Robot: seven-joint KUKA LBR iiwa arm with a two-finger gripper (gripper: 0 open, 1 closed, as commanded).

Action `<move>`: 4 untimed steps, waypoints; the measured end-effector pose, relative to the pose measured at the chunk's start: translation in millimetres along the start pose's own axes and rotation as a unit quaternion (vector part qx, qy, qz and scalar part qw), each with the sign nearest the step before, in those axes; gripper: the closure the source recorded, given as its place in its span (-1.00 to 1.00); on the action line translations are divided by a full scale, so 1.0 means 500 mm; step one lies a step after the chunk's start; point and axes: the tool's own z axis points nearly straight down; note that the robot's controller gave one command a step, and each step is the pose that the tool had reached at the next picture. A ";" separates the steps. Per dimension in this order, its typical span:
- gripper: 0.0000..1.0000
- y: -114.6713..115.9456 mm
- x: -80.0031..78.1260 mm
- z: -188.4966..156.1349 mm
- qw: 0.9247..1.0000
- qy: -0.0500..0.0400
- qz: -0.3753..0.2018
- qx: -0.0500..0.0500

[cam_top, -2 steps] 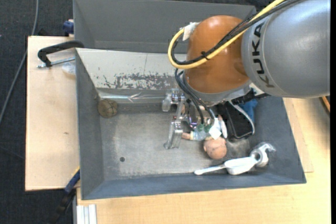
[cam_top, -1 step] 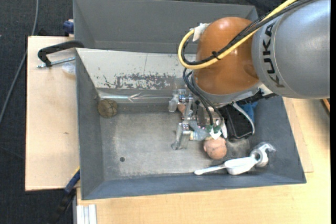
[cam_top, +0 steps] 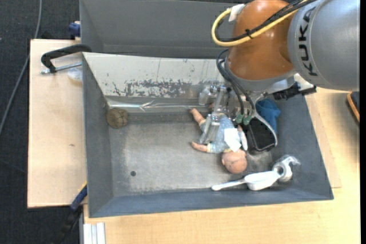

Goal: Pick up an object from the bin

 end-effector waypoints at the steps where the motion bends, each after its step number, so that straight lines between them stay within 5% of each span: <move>1: -1.00 -0.030 0.001 0.035 1.000 -0.003 -0.001 0.000; 2: -1.00 -0.043 0.023 0.048 1.000 0.002 -0.004 0.000; 3: 1.00 0.028 0.036 -0.042 0.993 -0.007 -0.120 -0.001; 4: -1.00 0.025 0.036 -0.040 0.993 -0.006 -0.119 0.000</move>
Offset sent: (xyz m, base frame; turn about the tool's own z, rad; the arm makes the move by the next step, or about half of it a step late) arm 0.0016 -0.0714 -0.0301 0.0551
